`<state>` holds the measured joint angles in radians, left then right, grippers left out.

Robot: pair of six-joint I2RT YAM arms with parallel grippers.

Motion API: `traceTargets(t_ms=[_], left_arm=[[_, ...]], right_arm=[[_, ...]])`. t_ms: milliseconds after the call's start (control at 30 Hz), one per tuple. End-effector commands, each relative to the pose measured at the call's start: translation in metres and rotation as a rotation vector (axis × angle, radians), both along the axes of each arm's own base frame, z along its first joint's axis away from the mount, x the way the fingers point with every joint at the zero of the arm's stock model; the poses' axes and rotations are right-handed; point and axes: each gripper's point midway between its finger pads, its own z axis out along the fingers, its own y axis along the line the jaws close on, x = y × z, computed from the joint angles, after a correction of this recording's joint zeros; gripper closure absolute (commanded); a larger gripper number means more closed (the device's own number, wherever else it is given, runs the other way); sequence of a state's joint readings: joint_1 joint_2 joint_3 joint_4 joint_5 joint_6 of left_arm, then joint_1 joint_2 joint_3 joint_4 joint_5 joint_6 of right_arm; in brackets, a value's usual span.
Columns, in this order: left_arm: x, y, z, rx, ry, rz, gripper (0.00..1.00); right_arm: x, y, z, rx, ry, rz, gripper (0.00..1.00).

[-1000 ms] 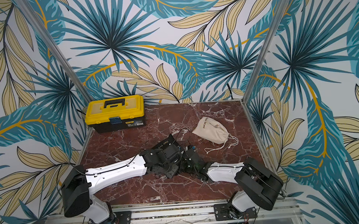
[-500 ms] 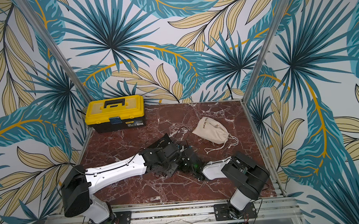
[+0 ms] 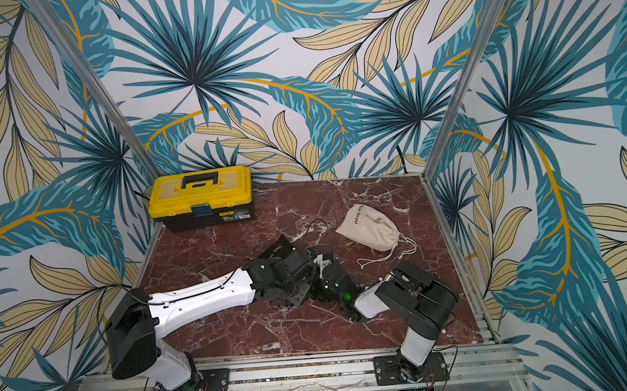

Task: Pack away hair dryers
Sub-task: Adjust the hair dryer in the drawstring bag.

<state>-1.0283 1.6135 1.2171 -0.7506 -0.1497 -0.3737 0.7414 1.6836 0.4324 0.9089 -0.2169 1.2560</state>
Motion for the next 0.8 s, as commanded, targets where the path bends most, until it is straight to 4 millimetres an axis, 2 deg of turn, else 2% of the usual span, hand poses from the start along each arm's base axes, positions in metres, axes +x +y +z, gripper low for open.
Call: traceTargets(t_ms=[0,100,233,367,467,533,633,767], left_arm=[[-0.008,-0.001,0.000,-0.037,0.017,-0.003,1.00],[-0.008,0.000,0.000,-0.038,0.017,-0.003,1.00],[-0.008,0.000,-0.002,-0.035,0.021,-0.004,1.00],[-0.007,-0.003,0.001,-0.046,0.018,-0.005,1.00],[-0.006,-0.004,0.003,-0.056,0.012,-0.004,1.00],[-0.006,-0.004,0.005,-0.062,0.011,0.001,1.00],[-0.005,-0.004,0.008,-0.072,0.006,0.007,1.00],[-0.004,-0.004,0.006,-0.067,0.007,0.009,1.00]], right_arm=[[-0.003,-0.006,0.004,-0.084,-0.009,0.014,0.69],[-0.013,-0.030,0.001,-0.282,-0.005,0.032,0.59],[-0.024,-0.046,0.009,-0.356,-0.021,0.059,0.54],[-0.041,-0.040,-0.010,-0.367,0.073,0.153,0.56],[-0.048,-0.031,-0.020,-0.338,0.120,0.201,0.62],[-0.052,-0.032,-0.026,-0.355,0.147,0.219,0.62],[-0.054,-0.036,-0.029,-0.373,0.151,0.214,0.60],[-0.058,-0.030,-0.031,-0.340,0.180,0.236,0.60]])
